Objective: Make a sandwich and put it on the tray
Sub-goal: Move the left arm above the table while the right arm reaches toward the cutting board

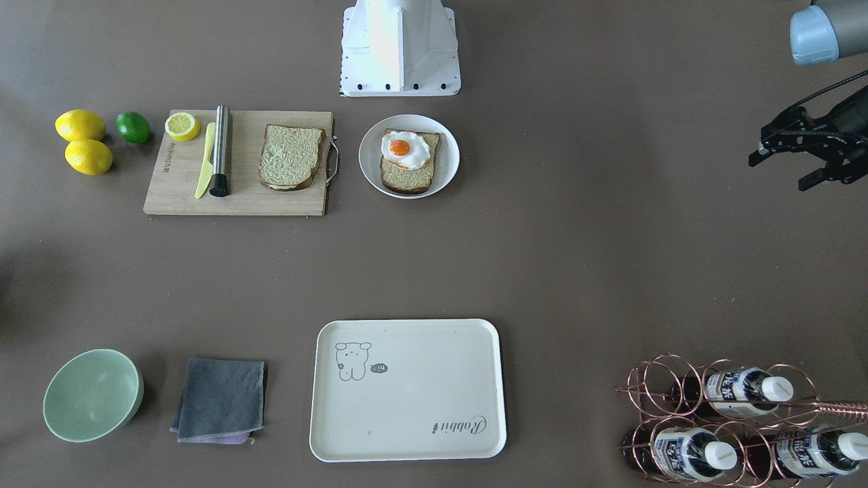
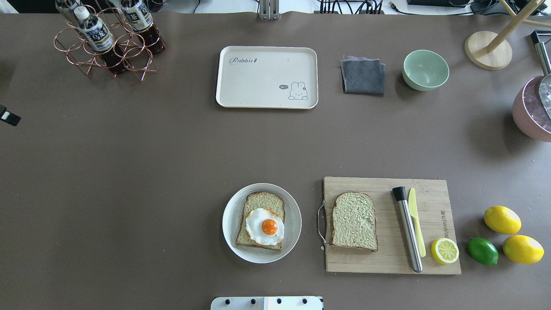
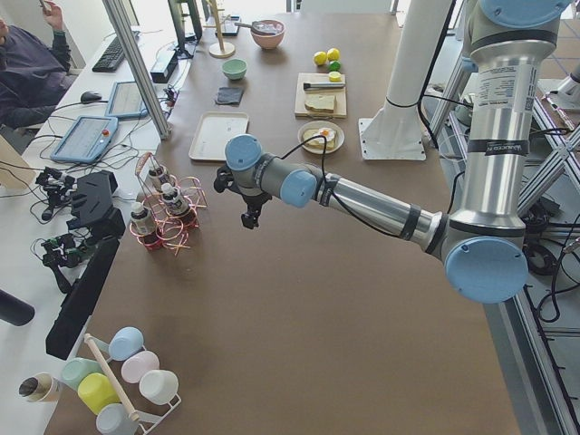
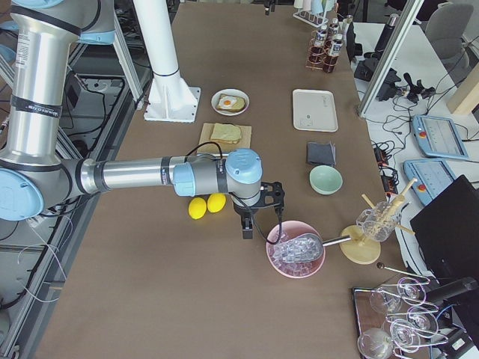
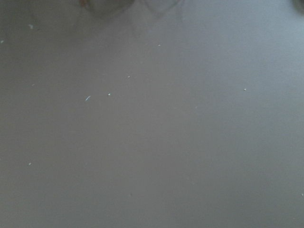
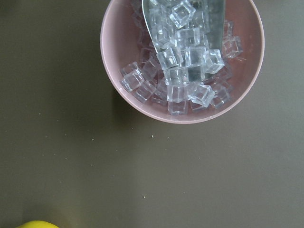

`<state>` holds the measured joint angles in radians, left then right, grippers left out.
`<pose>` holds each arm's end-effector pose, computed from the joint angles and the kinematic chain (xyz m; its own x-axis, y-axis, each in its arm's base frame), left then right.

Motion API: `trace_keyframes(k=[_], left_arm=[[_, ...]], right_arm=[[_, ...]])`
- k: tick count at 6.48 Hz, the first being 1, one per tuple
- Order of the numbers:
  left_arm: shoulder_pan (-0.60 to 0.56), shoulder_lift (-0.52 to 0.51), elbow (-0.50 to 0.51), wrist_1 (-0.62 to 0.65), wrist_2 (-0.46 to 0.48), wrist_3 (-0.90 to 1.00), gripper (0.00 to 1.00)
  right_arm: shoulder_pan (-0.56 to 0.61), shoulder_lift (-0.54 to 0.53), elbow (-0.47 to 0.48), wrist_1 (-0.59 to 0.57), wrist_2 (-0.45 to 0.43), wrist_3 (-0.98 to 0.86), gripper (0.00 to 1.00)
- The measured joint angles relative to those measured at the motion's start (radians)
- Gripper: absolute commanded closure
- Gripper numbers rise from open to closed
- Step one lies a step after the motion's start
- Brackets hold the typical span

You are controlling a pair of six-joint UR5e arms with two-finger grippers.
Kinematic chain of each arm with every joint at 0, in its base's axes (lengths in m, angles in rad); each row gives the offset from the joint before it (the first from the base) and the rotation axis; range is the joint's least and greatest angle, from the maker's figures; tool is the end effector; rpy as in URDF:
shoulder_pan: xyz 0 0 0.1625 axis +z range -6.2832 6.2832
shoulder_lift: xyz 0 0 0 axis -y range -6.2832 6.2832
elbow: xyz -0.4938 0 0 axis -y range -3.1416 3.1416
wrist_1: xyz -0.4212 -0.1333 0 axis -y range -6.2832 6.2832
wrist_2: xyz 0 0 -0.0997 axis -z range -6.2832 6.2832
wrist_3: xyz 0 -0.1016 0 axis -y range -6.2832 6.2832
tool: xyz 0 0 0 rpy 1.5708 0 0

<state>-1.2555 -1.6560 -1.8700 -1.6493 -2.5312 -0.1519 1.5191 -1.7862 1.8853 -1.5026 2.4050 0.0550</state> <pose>0.1223 -0.5362 0.5041 0.4685 0.3909 -0.7923 -0.2090 0.9204 0.3305 0.0361 -0.4257 0.6539 0.6663 -0.1035 0.7385 0.0143 0.9919 0.1261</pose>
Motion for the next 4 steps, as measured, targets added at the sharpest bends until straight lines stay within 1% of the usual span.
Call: trace_keyframes(k=[1,2,3,4], left_arm=[[0.047,-0.078,0.002,-0.009,0.017,-0.092,0.02],[0.105,-0.152,0.002,-0.044,0.077,-0.202,0.02],[0.155,-0.188,0.012,-0.131,0.137,-0.258,0.02],[0.193,-0.200,0.037,-0.240,0.162,-0.298,0.02]], right_arm=[[-0.016,0.000,-0.005,0.043,0.021,0.002,0.00],[-0.039,0.001,-0.007,0.070,0.024,0.002,0.00],[-0.056,0.002,-0.008,0.098,0.028,0.003,0.00],[-0.066,0.008,-0.010,0.126,0.035,0.015,0.01]])
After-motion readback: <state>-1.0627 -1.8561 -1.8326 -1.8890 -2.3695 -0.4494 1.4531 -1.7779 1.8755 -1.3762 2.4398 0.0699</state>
